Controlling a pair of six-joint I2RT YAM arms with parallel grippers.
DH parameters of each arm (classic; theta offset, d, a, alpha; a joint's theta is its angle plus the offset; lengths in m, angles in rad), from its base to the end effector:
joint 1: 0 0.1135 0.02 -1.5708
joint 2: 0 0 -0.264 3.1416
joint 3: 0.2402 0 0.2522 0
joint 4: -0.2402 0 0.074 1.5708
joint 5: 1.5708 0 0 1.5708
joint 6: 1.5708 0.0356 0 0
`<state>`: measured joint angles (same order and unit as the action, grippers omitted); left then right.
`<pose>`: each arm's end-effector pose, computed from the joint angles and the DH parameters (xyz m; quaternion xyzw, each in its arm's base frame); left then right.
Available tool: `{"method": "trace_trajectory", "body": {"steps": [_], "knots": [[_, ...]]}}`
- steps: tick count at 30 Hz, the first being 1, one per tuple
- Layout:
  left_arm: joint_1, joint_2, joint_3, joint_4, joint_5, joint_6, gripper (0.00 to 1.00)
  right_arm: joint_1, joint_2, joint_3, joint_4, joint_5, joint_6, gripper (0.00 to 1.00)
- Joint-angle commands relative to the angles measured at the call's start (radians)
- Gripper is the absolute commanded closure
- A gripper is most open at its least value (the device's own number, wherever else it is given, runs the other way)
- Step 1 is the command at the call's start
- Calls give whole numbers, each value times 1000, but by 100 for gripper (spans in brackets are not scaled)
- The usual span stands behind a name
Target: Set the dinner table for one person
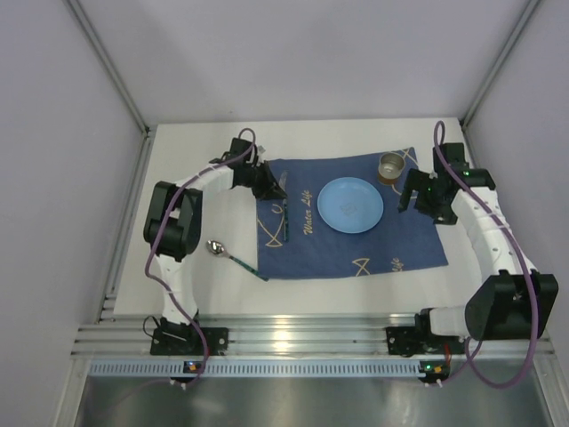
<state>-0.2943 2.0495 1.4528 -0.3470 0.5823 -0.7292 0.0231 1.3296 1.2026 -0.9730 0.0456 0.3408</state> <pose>0.4143 -0.1460 0.1758 -0.1101 0.9089 -0.3828 0.1239 0.2572 0.0043 0.3007 0.1590 0.9591 0.0204 0.2333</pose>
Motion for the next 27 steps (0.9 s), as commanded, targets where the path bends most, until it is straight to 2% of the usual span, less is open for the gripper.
{"method": "trace_trajectory", "body": {"steps": [1,6,9,10,14,20,24,27], "knots": [[-3,21,14,30,-27,-4,100,1,-18,-5,3,17,-16,0],[-5,38,31,-67,-98,56,100,1,13,11,7,16,-22,0],[-5,52,32,-104,-121,82,87,0,25,20,8,14,-22,0],[-5,58,31,-109,-122,86,77,0,26,21,8,13,-22,0],[-5,58,31,-115,-133,83,63,1,26,31,8,5,-20,0],[-2,-1,46,-147,-182,76,52,15,13,22,5,-10,-16,0],[0,-98,99,-237,-313,67,49,31,-10,5,3,-18,-10,0],[-5,-164,120,-389,-438,1,49,55,-32,-15,7,-18,-3,0]]}}
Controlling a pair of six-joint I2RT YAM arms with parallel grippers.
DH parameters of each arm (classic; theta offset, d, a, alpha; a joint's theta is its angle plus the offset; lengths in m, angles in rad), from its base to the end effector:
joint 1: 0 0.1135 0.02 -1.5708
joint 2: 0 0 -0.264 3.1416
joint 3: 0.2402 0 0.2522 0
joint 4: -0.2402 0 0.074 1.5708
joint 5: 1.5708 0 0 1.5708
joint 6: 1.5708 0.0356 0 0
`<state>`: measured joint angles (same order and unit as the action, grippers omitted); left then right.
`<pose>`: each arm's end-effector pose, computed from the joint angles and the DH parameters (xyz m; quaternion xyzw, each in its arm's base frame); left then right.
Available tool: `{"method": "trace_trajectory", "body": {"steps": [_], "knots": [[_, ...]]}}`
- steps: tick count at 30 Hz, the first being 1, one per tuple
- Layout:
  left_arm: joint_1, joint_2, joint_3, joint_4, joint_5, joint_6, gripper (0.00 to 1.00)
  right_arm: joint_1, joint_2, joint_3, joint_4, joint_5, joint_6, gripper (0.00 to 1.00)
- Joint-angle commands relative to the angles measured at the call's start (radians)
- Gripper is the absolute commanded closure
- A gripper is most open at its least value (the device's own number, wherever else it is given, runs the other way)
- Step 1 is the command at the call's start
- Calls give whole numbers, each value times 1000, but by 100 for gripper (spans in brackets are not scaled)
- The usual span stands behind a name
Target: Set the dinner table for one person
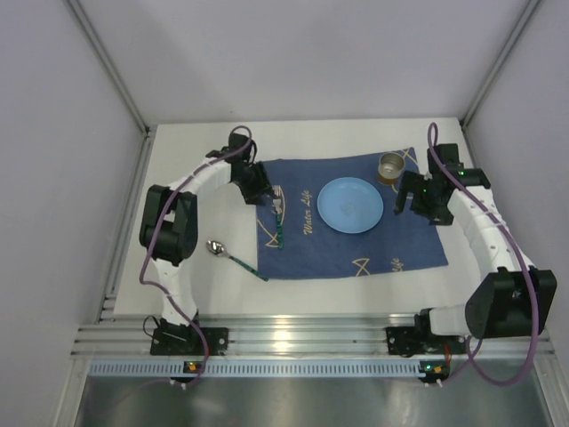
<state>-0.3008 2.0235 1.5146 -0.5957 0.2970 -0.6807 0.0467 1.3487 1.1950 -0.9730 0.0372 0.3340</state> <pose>0.4049 -0.1365 0.1874 -0.1481 0.9514 -0.2346 0.1336 0.2600 0.0108 0.2939 0.1437 0.9646 0.0238 0.2196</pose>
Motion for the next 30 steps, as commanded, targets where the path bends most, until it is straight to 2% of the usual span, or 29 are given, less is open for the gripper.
{"method": "trace_trajectory", "body": {"steps": [1,3,4,6,7,9,14,24,27,30], "knots": [[0,-156,50,-214,-230,-69,49,39,-60,-21,10,-10,5,0],[-7,-198,-5,-277,-286,-133,45,61,-69,-32,10,-10,13,0],[-11,-238,-30,-301,-345,-154,33,67,-80,-46,13,-11,14,0],[-21,-282,-131,-335,-375,-192,18,85,-91,-58,16,-14,20,0],[-23,-327,-169,-337,-384,-204,5,91,-105,-69,14,-17,20,0],[-24,-365,-282,-323,-391,-227,3,110,-117,-80,14,-20,23,0],[-24,-454,-485,-250,-377,-256,5,154,-157,-109,13,-33,22,0],[-24,-456,-571,-158,-418,-281,11,190,-186,-109,-7,-31,2,0],[-26,-425,-576,-141,-444,-275,19,191,-195,-114,-15,-28,-9,0],[-26,-384,-588,-113,-446,-272,31,191,-203,-129,-18,-26,-10,0]]}}
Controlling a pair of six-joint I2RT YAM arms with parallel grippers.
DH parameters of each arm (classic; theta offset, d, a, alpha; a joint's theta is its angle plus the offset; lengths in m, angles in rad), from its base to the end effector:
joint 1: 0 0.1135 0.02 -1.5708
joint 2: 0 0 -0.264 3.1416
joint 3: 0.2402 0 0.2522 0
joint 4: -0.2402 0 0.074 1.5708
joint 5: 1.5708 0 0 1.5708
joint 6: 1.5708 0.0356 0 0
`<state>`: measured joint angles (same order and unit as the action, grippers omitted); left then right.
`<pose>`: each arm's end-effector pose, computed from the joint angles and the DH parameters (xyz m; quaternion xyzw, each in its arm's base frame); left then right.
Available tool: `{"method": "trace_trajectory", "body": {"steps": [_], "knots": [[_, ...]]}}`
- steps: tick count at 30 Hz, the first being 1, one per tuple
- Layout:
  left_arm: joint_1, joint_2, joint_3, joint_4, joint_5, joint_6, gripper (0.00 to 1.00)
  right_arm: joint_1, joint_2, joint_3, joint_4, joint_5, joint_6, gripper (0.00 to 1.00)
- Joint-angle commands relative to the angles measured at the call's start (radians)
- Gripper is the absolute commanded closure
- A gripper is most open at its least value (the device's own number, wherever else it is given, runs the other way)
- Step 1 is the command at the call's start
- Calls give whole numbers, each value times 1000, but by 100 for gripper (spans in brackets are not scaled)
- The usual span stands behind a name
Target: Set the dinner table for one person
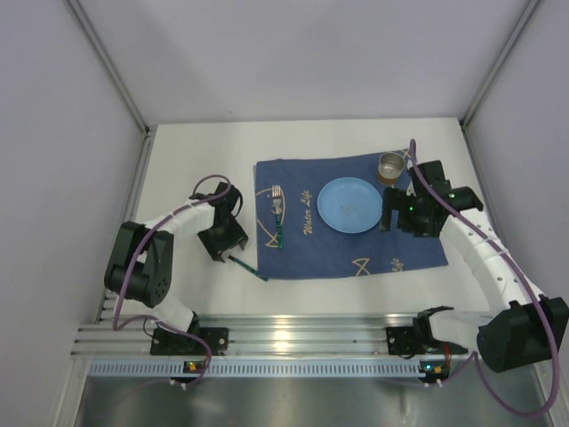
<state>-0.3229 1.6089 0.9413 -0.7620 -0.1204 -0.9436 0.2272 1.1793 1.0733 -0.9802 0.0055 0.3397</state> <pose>0.2621 -0.0832 0.1645 -0.3081 0.9468 0.0067 0.0923 0.2146 0.0494 0.2943 0.0552 0.9692 0.0645 0.2311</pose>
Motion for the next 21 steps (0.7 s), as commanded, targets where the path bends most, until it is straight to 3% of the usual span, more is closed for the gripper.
{"method": "trace_trajectory", "body": {"steps": [1,2,5,9,12,13,18,21], "knots": [[-4,40,-16,58,-25,-9,37,12,-35,-10,-11,5,-16,0],[-4,51,-22,65,-21,-9,51,12,-37,-12,-11,5,-15,0],[-4,60,-22,69,-28,5,76,12,-30,-12,-8,7,-16,0],[-4,49,7,41,-24,34,92,12,-20,-9,9,-39,-16,0],[-5,22,46,18,-25,45,97,15,-30,-21,75,-143,-28,0],[-5,17,80,-5,-22,48,100,24,-36,-24,98,-241,-25,0],[-33,-6,236,-72,37,48,100,60,-30,-81,296,-621,51,0],[-76,8,355,-77,85,42,100,80,5,-110,445,-755,143,0]]}}
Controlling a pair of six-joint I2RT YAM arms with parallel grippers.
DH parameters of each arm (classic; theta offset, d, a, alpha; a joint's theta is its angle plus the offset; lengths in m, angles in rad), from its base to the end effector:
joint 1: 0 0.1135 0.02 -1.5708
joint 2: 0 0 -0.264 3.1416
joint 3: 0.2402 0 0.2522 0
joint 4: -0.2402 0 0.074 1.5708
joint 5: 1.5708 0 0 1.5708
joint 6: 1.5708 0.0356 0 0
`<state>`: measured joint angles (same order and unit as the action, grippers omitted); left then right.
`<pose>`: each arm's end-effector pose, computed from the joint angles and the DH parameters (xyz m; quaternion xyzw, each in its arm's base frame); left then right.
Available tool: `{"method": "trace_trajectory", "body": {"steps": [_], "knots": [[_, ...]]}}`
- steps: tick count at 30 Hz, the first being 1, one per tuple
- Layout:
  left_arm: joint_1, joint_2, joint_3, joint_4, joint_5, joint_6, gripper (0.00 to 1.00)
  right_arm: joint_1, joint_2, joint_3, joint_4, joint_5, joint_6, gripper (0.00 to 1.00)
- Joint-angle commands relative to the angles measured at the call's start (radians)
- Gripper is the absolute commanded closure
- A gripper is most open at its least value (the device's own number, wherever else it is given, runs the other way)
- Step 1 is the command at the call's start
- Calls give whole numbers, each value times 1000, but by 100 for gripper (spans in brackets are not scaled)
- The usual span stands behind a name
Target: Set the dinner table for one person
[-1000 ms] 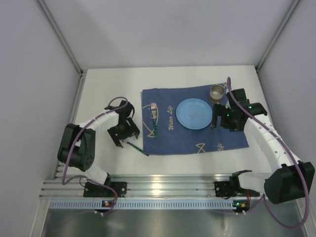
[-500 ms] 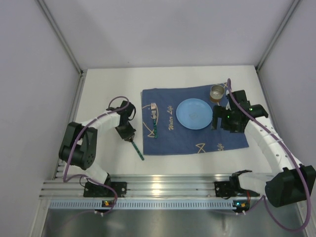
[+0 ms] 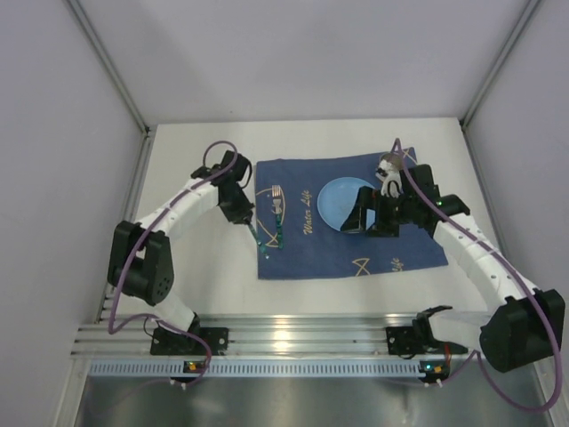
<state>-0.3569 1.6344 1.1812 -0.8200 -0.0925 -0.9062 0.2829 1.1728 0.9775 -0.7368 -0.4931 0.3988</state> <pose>0.2966 -0.1071 0.2190 -0.2745 0.9490 -0.0505 0.1465 0.2185 0.0811 0.2836 -0.0232 0.9236 0.3202 0.2095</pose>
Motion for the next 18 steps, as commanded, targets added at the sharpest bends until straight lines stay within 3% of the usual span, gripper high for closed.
{"method": "trace_trajectory", "body": {"steps": [1,10,18], "knots": [[-68,2,177,-22,78,3,100,45,20,-14,253,-272,112,0],[-227,111,446,-33,175,-26,100,130,149,61,332,-259,153,0],[-278,128,492,4,226,-51,100,153,182,-11,370,-205,172,2]]}}
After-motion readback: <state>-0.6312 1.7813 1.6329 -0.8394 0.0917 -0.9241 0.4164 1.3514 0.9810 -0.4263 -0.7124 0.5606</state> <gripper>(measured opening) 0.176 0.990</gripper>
